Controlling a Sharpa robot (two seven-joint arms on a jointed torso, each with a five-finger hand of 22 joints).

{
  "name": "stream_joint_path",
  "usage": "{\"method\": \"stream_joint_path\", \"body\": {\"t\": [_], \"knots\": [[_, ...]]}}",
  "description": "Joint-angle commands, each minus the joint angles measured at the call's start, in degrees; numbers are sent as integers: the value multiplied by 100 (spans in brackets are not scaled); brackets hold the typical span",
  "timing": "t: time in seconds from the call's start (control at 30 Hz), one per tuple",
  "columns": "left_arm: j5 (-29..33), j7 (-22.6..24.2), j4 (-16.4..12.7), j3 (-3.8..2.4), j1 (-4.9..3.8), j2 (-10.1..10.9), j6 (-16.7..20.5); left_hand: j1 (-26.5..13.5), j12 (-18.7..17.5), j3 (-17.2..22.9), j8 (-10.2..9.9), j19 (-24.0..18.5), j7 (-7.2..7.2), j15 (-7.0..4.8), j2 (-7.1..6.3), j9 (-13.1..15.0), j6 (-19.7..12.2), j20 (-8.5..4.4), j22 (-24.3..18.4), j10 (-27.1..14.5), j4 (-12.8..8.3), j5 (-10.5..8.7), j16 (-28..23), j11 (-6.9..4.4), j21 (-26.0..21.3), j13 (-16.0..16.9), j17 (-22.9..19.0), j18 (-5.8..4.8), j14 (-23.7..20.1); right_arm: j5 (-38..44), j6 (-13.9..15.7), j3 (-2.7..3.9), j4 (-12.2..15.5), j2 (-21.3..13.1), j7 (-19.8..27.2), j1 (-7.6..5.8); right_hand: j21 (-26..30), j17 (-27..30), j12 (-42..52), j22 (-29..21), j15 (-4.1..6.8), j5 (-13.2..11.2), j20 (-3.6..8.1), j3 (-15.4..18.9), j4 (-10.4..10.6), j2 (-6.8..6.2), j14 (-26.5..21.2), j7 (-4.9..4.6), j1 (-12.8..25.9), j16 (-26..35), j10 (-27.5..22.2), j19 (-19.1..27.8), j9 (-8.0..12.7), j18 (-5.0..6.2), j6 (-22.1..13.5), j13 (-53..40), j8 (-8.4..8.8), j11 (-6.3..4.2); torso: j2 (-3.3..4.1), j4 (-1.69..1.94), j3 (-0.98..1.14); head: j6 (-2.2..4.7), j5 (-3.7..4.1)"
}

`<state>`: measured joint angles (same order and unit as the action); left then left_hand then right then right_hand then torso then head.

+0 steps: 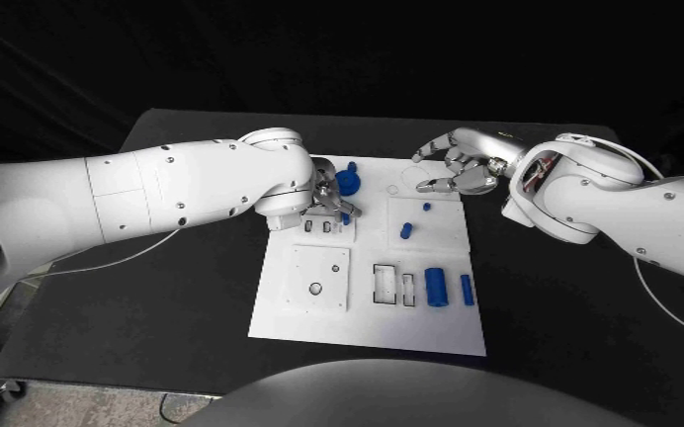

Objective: Assemble the parts on the task board

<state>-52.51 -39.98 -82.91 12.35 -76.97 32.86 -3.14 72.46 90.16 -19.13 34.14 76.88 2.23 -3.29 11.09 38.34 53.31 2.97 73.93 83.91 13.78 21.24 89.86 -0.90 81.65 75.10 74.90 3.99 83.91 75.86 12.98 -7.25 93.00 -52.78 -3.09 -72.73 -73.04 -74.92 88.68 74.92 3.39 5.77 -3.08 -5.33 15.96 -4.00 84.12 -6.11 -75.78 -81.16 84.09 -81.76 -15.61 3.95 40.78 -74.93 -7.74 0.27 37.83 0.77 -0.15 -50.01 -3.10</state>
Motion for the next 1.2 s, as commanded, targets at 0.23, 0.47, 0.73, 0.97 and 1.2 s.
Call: {"method": "stream_joint_path", "body": {"t": [0.23, 0.47, 0.73, 0.97, 1.2], "knots": [[30, -236, 4, -2, 9, -27, -172, 340, -16, 189, -141, -35, -20, -25, 73, 87, -26, 0, 22, 609, -48, 443, 14, -39, -49, 1490, 1510, 7, 609, -19, -99, 0, -3, -6, -33, 5, 41, -834, -24, 546, -46, 44, -23, 2, -32, 68, 328, 0, -25, -7, 431, 7, 12, 28, 38, -1409, -33, 48, -3, 3, 1, 1, 1], [30, -234, 7, -2, 11, -22, -196, 467, -16, 330, -221, -34, -33, -34, -2, 144, -17, -9, 36, 609, -89, 687, 14, -50, -59, 1490, 1510, 8, 609, -53, -97, 0, -8, -11, -37, 6, 49, -826, -27, 541, -47, 45, -24, 1, -35, 73, 325, -2, -27, 3, 427, 11, 13, 30, 40, -1406, -33, 48, -7, 1, 0, 1, 0], [30, -233, 8, -2, 14, 13, -206, 599, -16, 519, -295, -27, -43, -43, -53, 191, -13, -19, 55, 609, -122, 817, 14, -61, -65, 1490, 1510, 7, 609, -82, -96, 0, -18, -15, -40, 12, 64, -816, -34, 534, -48, 47, -24, 0, -38, 79, 321, -3, -30, 16, 420, 18, 15, 33, 43, -1402, -34, 49, -9, 1, 1, 1, 4], [30, -234, 3, -1, 18, 58, -198, 667, -16, 685, -345, -28, -43, -48, -111, 225, -8, -24, 62, 609, -122, 898, 14, -64, -73, 1490, 1510, 7, 609, -104, -95, 0, -27, -21, -45, 26, 95, -799, -46, 519, -50, 50, -26, -5, -46, 94, 313, -7, -38, 39, 408, 33, 18, 40, 49, -1394, -35, 53, -6, 5, -1, 1, 5], [17, -241, -58, 0, 21, 162, -142, 681, -16, 796, -384, -38, -37, -49, -176, 248, -10, -25, 57, 609, -102, 955, 14, -63, -85, 1490, 1510, 10, 609, -143, -103, 0, -34, -34, -50, 50, 110, -790, -53, 512, -51, 51, -27, -7, -50, 104, 309, -10, -42, 51, 401, 40, 21, 44, 52, -1390, -35, 55, -7, 2, 0, 1, 29]]}}
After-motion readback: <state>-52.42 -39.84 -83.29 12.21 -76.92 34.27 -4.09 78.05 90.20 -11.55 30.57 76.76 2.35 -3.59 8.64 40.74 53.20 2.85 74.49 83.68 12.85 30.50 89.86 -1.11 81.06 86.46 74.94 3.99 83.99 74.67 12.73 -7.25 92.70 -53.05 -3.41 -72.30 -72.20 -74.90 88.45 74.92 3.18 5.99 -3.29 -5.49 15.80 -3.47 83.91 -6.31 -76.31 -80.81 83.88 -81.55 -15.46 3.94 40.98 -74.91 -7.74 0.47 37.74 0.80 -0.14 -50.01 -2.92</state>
